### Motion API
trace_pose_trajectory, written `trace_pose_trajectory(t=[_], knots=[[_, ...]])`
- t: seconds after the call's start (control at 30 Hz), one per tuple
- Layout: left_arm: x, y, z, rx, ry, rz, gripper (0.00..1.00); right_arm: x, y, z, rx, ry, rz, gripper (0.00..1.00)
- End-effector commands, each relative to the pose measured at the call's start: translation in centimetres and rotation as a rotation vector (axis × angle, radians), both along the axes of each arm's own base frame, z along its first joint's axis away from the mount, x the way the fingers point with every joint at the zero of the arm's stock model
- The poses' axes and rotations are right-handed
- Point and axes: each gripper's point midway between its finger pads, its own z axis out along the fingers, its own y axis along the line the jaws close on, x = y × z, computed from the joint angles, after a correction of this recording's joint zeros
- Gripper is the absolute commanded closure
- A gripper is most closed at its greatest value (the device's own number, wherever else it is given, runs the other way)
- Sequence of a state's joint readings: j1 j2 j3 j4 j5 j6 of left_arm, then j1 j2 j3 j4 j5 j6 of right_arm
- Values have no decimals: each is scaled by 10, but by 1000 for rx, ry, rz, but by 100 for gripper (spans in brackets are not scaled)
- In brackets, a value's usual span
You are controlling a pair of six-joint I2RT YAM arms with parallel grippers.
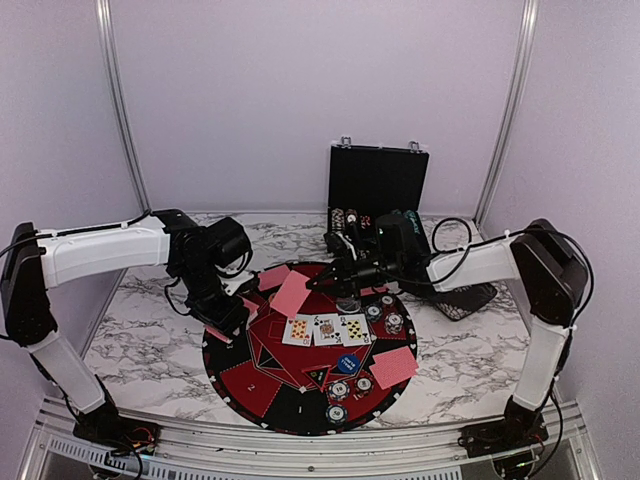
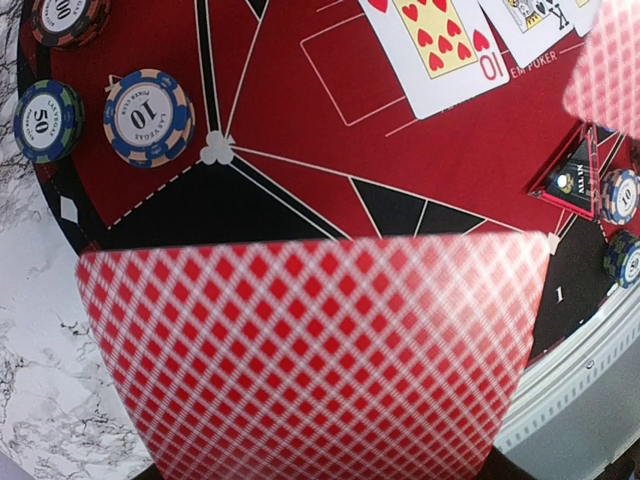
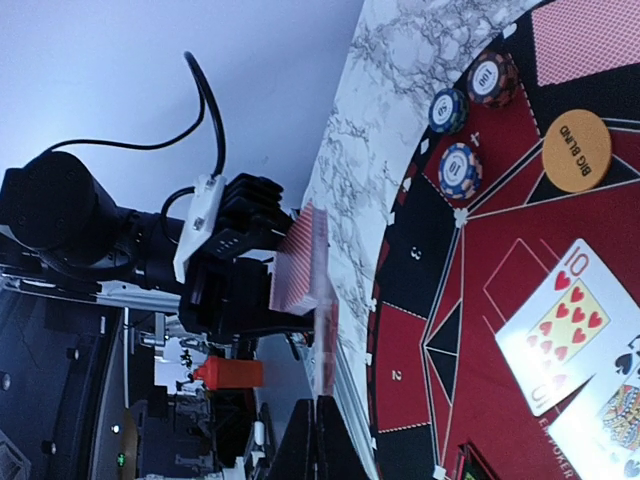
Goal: Distribute texas hold em gaming equipment
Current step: Pick up the poker card from the face-down deck piles, then place the poker card in the community card area.
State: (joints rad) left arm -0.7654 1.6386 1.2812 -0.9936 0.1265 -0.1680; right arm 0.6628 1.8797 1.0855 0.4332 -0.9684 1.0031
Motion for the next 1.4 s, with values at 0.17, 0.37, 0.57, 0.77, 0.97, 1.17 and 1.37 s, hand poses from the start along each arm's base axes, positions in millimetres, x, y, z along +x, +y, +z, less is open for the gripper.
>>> trace_pose_trajectory(t=[0.17, 0.37, 0.57, 0.77, 0.97, 1.17, 1.37], knots=[[0, 3, 12, -26, -28, 5, 52, 16, 8, -42, -153, -135, 110, 100], [0, 4, 12, -24, -29, 6, 52, 22, 24, -68, -230, -155, 146, 100], [-1, 4, 11, -25, -28, 7, 52, 29, 36, -84, -266, -161, 159, 100], [-1, 6, 12, -25, -32, 6, 52, 24, 51, -97, -308, -169, 188, 100], [-2, 7, 11, -23, -29, 5, 52, 19, 54, -106, -323, -159, 199, 100], [-2, 7, 11, -23, -26, 6, 52, 20, 56, -115, -372, -170, 185, 100], [-2, 6, 11, -25, -28, 4, 52, 28, 55, -116, -427, -206, 148, 90]])
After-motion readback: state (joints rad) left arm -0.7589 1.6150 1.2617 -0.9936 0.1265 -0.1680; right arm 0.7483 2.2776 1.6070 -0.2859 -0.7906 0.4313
